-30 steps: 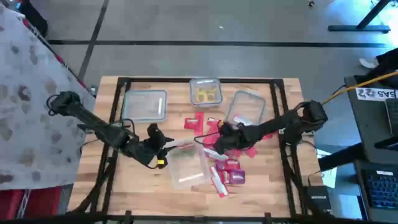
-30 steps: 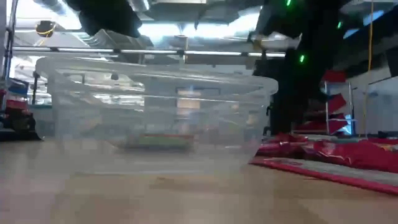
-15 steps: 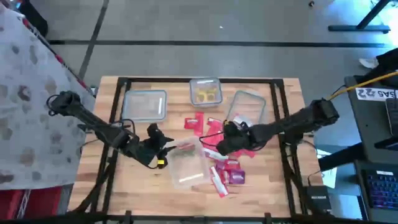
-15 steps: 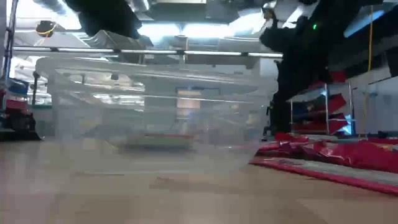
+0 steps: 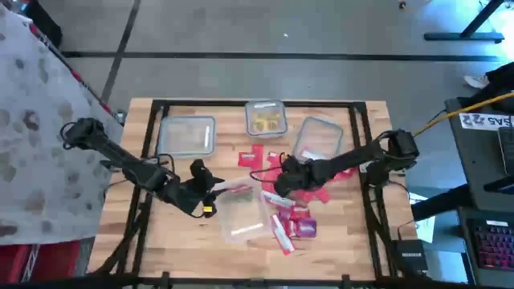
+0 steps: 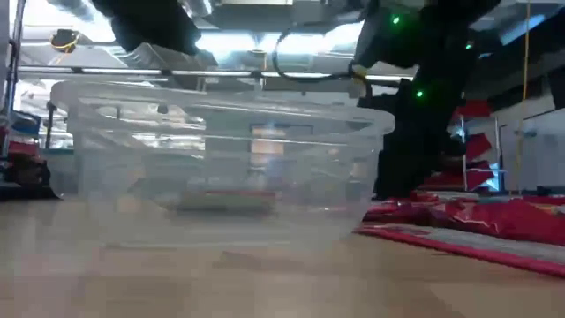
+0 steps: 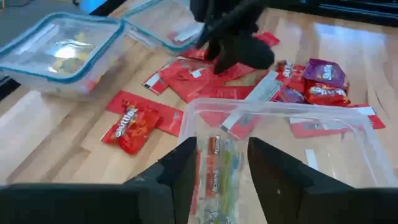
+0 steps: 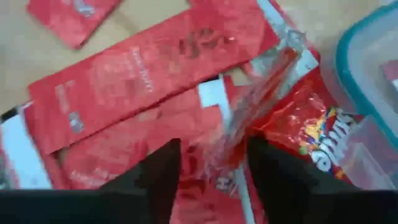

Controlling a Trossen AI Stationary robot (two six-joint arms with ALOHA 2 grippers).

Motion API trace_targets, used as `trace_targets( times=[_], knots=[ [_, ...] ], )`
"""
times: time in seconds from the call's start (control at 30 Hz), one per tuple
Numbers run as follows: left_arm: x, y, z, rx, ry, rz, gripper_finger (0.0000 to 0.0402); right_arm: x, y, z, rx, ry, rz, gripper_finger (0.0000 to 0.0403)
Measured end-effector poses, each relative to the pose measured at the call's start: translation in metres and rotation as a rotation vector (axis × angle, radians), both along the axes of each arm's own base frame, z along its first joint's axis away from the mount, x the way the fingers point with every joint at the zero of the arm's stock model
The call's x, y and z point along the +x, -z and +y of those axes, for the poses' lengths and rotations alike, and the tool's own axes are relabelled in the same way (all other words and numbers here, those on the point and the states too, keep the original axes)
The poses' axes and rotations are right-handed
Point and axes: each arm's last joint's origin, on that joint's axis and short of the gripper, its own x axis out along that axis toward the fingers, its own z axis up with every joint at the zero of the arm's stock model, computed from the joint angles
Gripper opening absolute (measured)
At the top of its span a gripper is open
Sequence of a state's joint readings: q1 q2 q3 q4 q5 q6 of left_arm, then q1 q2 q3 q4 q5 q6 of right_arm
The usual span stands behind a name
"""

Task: Sort candy
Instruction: Put the red candy stick into the rectangular transparent bin

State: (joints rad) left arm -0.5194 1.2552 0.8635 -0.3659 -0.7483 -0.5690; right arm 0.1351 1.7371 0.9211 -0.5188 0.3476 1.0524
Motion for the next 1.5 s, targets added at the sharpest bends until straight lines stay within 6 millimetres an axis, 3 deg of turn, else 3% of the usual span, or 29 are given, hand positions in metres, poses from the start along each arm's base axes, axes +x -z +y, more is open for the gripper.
trace_targets(
  times=[0.17, 0.43, 0.57, 0.87, 1.1, 1.23, 1.33, 1.5],
  knots=[
    [-0.001, 0.001, 0.000, 0.002, -0.003, 0.010, 0.0129, 0.001, 0.003, -0.004, -0.001, 0.014, 0.008, 0.0157],
    [-0.001, 0.001, 0.001, 0.001, -0.005, 0.013, 0.0129, 0.000, 0.002, -0.004, -0.038, -0.019, 0.026, 0.0013],
    [-0.001, 0.002, 0.001, -0.001, -0.007, 0.013, 0.0129, 0.001, -0.007, -0.001, -0.039, -0.028, 0.054, 0.0018],
    [-0.002, 0.005, 0.001, -0.006, -0.015, 0.023, 0.0129, 0.006, -0.056, 0.019, -0.135, -0.125, 0.012, 0.0003],
    [-0.005, 0.004, -0.003, -0.018, -0.005, 0.022, 0.0129, 0.031, -0.092, 0.051, -0.200, -0.485, -0.173, 0.0003],
    [-0.012, -0.018, -0.015, -0.054, 0.039, -0.054, 0.0129, 0.050, -0.107, 0.071, -0.216, -0.768, -0.390, 0.0003],
    [-0.022, -0.032, -0.023, -0.014, 0.069, -0.104, 0.0129, 0.063, -0.110, 0.077, -0.256, -0.896, -0.499, 0.0003],
    [-0.038, -0.047, -0.027, -0.002, 0.073, -0.175, 0.0129, 0.077, -0.087, 0.075, -0.324, -0.988, -0.443, 0.0003]
  ],
)
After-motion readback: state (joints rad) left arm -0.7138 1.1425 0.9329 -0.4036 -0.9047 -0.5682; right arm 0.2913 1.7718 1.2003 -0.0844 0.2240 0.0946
